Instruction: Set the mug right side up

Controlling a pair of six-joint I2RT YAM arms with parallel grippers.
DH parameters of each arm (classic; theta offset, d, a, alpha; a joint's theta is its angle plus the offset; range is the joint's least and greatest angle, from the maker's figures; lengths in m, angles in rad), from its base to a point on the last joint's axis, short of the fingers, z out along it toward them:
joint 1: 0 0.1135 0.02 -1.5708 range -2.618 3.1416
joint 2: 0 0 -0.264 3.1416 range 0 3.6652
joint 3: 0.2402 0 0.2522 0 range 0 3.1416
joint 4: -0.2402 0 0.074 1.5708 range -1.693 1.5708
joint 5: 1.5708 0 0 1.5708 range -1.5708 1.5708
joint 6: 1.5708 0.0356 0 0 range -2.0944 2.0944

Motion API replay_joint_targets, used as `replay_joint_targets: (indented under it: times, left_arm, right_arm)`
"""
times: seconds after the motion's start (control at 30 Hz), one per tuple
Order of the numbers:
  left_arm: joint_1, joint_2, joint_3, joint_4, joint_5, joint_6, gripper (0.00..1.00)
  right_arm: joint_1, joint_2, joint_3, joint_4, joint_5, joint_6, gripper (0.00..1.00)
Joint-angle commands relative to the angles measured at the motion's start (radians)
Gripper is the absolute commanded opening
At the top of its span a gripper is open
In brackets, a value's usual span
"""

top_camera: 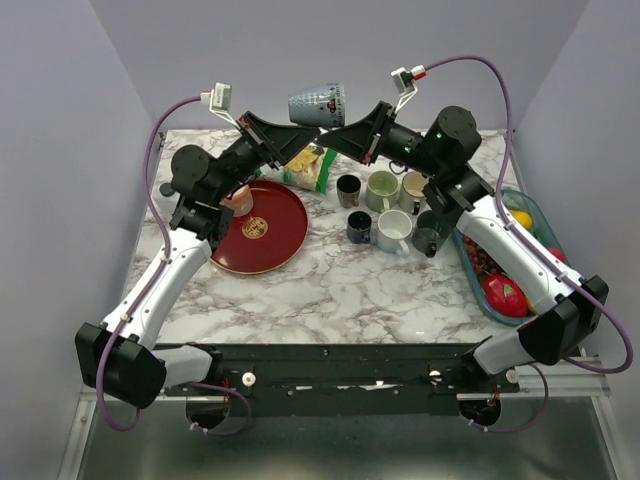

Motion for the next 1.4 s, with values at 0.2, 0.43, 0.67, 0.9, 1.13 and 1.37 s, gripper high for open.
replay_joint_targets:
  times: [0.2, 0.43, 0.67, 0.9, 1.13, 1.37]
  left_arm:
    - [-0.021, -0.022, -0.014, 0.015, 0.046, 0.027, 0.27]
    - [-0.021, -0.051, -0.003, -0.108, 0.023, 0.149, 0.82]
    - [-0.022, -0.174, -0.112, -0.366, -0.328, 0.393, 0.99]
    - [-0.022, -0.285, -0.172, -0.684, -0.819, 0.516, 0.99]
    - [-0.021, -0.237, -0.112, -0.886, -1.040, 0.512, 0.99]
    - [-0.019, -0.207, -0.114, -0.909, -1.027, 0.500, 0.99]
  right_arm:
    - [0.006, -0.029, -0.026, 0.052, 0.021, -0.008, 0.01]
    - [0.005, -0.072, -0.047, -0.023, 0.075, -0.069, 0.01]
    - [0.006, -0.092, -0.042, -0.334, 0.297, -0.224, 0.01]
    - [0.026, -0.043, -0.058, -0.485, 0.564, -0.351, 0.01]
    - [0.147, 0.085, -0.015, -0.608, 0.759, -0.465, 0.01]
    - [0.230, 0.223, 0.010, -0.647, 0.909, -0.532, 0.01]
